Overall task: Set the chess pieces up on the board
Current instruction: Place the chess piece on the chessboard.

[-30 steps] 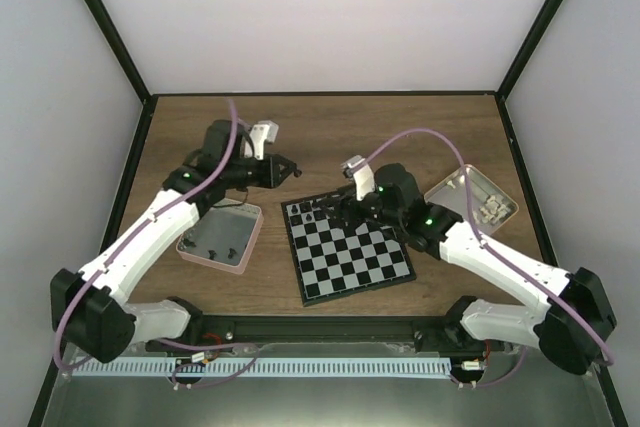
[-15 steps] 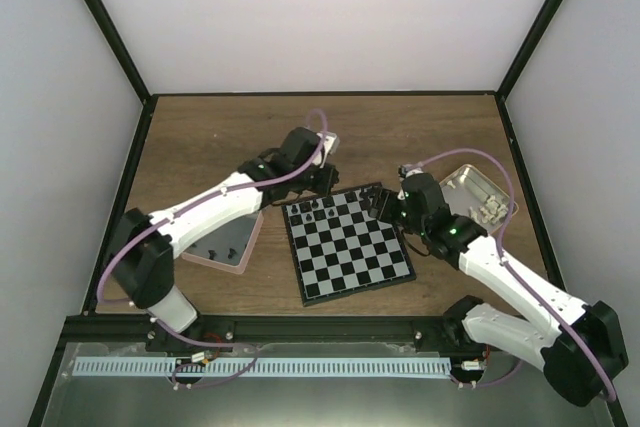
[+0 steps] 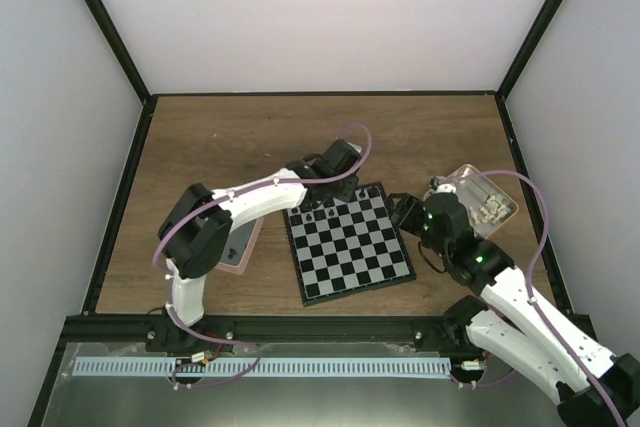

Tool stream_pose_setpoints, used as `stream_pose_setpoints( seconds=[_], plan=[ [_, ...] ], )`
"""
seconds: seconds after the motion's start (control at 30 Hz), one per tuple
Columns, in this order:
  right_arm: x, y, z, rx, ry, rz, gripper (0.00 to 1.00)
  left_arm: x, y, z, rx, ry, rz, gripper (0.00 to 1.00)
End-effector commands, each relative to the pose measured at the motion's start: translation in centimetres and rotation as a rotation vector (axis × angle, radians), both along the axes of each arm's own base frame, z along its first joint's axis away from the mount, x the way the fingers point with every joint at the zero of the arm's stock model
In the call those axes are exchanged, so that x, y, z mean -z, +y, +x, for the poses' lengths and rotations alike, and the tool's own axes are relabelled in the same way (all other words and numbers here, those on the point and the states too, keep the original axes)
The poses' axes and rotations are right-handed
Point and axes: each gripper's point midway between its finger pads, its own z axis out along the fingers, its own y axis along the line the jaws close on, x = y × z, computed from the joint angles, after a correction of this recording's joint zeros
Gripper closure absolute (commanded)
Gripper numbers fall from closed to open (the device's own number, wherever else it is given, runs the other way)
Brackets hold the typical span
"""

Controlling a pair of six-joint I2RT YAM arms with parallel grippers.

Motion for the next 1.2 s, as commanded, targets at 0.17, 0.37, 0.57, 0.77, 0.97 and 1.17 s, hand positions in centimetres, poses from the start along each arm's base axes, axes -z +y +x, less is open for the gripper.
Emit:
stream_pose_setpoints(
  seconds=[0.17,0.37,0.57,0.77,0.97,1.17],
  plan=[
    [0.0,-2.1,0.2,0.092,-0.039,-0.040,0.33,2.6,0.9,1.7,-0.117,0.007,0.080,0.96],
    [0.5,-1.8,0.5,0.079,-0.030,-0.054,0.33,3.8,0.9,1.6,-0.121,0.036,0.090,0.96],
    [0.5,-1.6,0.7,0.075,-0.031,-0.054,0.33,4.2,0.7,1.1,-0.107,0.059,0.083,0.96],
    [0.6,-1.6,0.7,0.075,-0.028,-0.052,0.33,4.8,0.7,0.3,-0.094,0.093,0.067,0.96],
    [0.7,-1.6,0.6,0.071,-0.026,-0.056,0.33,5.1,0.8,0.2,-0.100,0.098,0.066,0.93],
    [0.8,-1.7,0.5,0.071,-0.025,-0.059,0.32,5.1,1.1,0.1,-0.108,0.102,0.075,0.91]
  ],
)
